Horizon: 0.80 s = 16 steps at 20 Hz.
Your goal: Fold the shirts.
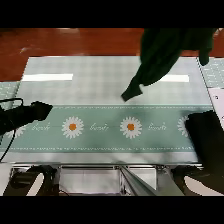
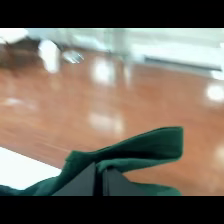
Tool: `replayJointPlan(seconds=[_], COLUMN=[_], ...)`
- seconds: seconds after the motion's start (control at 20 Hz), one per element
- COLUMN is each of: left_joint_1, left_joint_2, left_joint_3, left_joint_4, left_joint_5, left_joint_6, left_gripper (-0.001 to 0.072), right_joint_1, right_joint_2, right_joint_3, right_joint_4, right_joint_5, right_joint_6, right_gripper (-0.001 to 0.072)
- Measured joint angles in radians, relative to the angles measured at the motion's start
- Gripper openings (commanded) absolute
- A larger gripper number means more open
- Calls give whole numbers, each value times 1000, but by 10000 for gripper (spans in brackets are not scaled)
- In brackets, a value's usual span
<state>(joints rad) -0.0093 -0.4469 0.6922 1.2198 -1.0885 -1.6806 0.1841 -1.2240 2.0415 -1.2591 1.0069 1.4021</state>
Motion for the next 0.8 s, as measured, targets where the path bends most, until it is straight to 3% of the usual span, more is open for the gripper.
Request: replayJointPlan(seconds=[0.4, 0.65, 0.8], left_joint_1=[0, 0, 0], left_joint_2=[22, 23, 23], left_joint_3=[-13, -14, -32], left_joint_4=[-23, -30, -40], left_joint_5=[3, -13, -47], left_joint_6=[0, 0, 0], left_gripper=[508, 508, 508], right_joint_1=[230, 303, 315], right_joint_2=[38, 41, 41], right_joint_3=[-83, -313, -506], right_joint_4=[38, 48, -47], right_joint_5=[111, 158, 171], right_joint_6=[25, 57, 98], right_gripper=[23, 23, 23])
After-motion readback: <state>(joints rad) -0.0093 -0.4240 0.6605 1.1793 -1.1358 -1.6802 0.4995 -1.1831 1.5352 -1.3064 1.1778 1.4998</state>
